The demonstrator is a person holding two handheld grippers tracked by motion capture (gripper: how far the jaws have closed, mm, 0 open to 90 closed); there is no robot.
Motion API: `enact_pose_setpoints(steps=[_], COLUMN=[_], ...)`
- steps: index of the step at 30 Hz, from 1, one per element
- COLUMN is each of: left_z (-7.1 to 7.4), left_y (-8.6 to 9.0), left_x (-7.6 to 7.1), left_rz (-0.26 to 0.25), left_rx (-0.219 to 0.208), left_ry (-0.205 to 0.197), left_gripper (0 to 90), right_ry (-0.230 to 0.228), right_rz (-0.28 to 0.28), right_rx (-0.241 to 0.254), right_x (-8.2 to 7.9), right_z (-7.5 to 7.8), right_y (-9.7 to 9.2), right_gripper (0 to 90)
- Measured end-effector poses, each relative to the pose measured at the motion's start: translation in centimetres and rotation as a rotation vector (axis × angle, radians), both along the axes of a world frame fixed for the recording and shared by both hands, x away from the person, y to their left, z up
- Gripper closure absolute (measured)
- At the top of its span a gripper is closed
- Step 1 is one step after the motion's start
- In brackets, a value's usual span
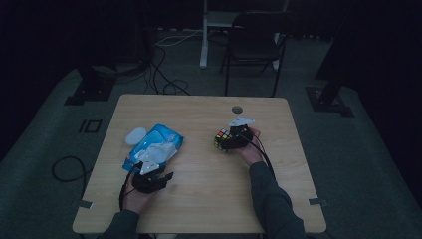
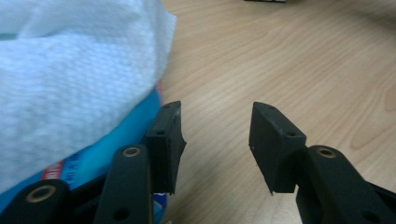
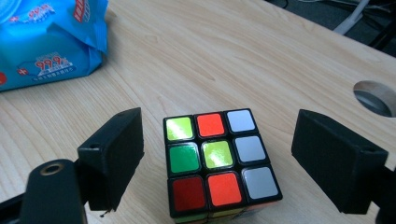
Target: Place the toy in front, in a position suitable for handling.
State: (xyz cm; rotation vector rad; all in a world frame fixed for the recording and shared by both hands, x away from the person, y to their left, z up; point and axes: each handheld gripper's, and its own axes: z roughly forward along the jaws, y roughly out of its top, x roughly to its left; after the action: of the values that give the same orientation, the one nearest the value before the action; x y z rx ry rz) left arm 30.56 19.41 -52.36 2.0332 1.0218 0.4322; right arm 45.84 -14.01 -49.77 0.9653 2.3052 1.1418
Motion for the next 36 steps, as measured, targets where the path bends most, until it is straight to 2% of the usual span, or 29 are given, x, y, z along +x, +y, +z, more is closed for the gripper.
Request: enact_pose_setpoints(steps=[11,16,30,33,36], left_z=[-0.2,-0.3,-0.4,-0.4,-0.3], left_y=[-0.2,-0.3,-0.4,-0.4,-0.3], left_x=[0.1,0.1,0.2,0.2,0.1], left_rz=[0.003,-0.002,-0.005,-0.005,-0.005], left_rx=[0.017,0.025,0.026,0.025,0.025], left_ry=[0.004,0.006,0.008,0.009,0.008], left_gripper=[53.7,53.7,53.2,53.2,53.1], right_ry=[0.038,0.031,0.057,0.062,0.067], right_rz=[0.010,0.001,0.007,0.005,0.005], right_rx=[-0.033,-0.043,-0.084,-0.093,-0.090], right_x=[1.0,1.2,1.1,1.2,1.2], right_z=[-1.4,-1.6,-2.4,-2.6,-2.6], right_y=[0.7,0.7,0.8,0.7,0.7], right_gripper=[18.5,23.1,24.2,31.0,32.1])
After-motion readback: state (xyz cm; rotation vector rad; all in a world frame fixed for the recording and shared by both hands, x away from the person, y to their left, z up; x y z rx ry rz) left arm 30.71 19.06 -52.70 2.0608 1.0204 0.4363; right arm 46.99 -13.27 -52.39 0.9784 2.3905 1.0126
